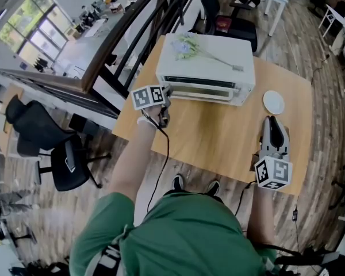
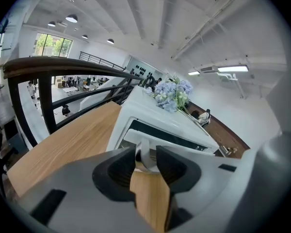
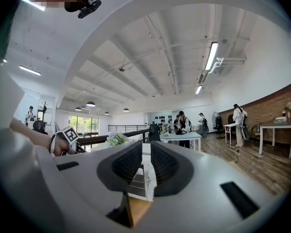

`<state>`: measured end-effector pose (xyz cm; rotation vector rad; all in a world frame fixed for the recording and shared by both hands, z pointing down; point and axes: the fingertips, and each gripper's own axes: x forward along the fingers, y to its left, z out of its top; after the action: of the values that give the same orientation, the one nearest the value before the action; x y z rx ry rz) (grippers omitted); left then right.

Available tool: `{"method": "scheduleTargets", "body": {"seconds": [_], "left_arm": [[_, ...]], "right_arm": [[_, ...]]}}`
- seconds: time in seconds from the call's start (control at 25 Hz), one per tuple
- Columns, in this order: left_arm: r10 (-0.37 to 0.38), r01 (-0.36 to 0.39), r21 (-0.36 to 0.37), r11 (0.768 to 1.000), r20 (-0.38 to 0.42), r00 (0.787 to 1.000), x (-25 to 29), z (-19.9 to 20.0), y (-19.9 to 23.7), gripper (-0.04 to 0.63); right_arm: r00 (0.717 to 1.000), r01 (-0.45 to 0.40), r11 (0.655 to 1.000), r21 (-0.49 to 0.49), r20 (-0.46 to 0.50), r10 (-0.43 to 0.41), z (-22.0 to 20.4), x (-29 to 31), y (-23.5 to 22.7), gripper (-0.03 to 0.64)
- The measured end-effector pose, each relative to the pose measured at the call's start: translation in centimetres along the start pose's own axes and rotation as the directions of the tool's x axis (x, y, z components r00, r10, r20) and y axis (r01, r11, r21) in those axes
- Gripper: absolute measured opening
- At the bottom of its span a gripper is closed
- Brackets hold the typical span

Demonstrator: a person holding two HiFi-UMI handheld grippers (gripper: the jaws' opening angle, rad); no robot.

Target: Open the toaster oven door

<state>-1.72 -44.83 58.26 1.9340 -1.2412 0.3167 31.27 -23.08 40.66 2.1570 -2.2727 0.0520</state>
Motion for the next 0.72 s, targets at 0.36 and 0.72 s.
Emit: {"method": "scheduleTargets", "body": {"seconds": [0.36, 0.72], "left_arm": [[-0.005, 0.005, -0.031, 0.999, 0.005, 1.000, -1.7, -2.7, 0.5, 0.149], [-0.009, 0.007, -0.071, 0.997, -0.030, 1.000, -3.2, -7.6, 2.1, 0.149]], "right_arm": [[0.999, -0.036, 0.999, 0.004, -0.003, 0.036, -0.1, 0.8, 1.2, 0.071], [0.997, -0.079, 0.997, -0.002, -0.018, 0.079, -0.8, 1.1, 3.0, 0.071]]}}
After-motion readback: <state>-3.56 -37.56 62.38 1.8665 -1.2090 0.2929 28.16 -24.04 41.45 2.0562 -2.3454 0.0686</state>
